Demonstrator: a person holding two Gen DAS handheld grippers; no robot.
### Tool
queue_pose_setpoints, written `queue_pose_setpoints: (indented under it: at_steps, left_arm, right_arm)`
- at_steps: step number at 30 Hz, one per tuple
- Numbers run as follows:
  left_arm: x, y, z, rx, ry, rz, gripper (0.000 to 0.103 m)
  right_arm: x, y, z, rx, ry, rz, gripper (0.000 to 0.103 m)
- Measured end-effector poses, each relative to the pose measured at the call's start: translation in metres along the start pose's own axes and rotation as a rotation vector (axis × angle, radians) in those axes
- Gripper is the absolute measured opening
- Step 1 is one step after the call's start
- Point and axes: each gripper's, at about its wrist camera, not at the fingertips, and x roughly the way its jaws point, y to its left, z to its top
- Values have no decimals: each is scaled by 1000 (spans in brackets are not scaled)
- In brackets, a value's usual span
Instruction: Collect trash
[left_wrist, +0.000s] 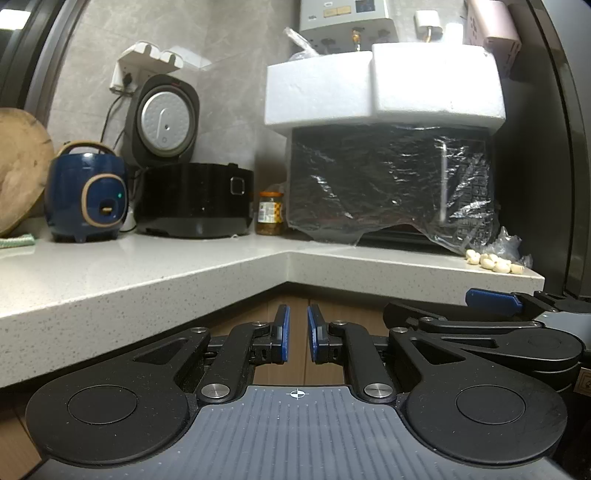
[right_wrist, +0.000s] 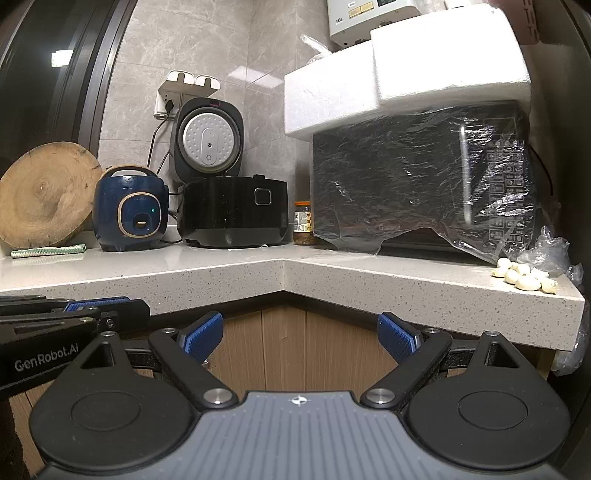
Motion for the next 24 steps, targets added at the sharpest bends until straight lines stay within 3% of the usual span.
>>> queue_pose_setpoints:
  at_steps: [24]
  left_arm:
    - [-1,-1,0,1,5,7,13]
  right_arm:
    - [-1,-2,0,-4,-14,1,94]
